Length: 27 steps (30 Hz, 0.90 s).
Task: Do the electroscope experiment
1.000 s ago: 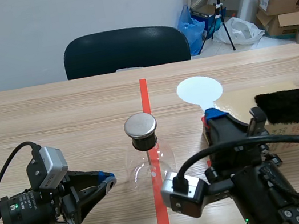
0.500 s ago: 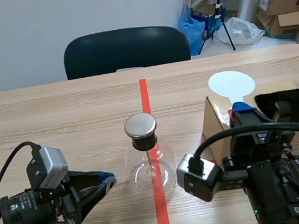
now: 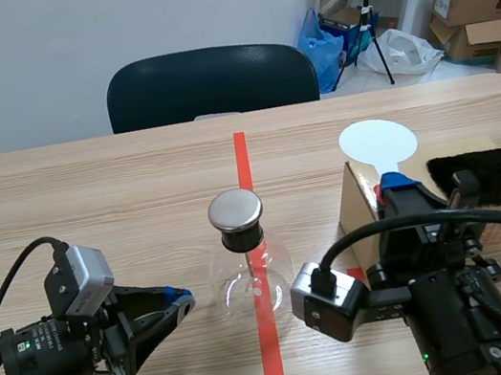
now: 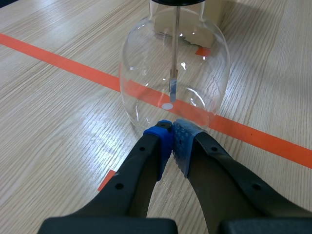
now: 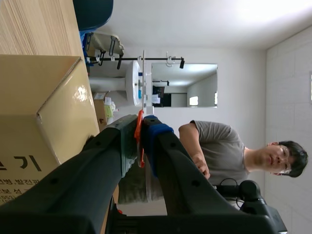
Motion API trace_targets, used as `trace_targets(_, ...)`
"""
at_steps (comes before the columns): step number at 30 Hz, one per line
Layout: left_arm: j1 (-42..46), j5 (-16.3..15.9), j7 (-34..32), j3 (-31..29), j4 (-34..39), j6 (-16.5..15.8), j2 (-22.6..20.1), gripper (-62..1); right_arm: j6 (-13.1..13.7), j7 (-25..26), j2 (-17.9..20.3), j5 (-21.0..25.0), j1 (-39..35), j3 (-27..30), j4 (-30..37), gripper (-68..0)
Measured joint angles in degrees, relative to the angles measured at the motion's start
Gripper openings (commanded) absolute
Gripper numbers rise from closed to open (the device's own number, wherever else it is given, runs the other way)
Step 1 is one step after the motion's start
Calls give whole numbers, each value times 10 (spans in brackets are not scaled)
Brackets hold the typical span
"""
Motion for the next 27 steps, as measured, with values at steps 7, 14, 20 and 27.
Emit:
trace_targets(7, 0, 0, 0, 0, 0, 0, 0, -570, 0, 92, 0, 0, 0, 0, 0, -665)
trace_targets(14, 0, 0, 0, 0, 0, 0, 0, -570, 0, 206, 0, 0, 0, 0, 0, -665)
trace_targets(20, 0, 0, 0, 0, 0, 0, 0, -570, 0, 293, 0, 0, 0, 0, 0, -665)
trace_targets(27, 0, 0, 0, 0, 0, 0, 0, -570, 0, 339, 0, 0, 0, 0, 0, -665)
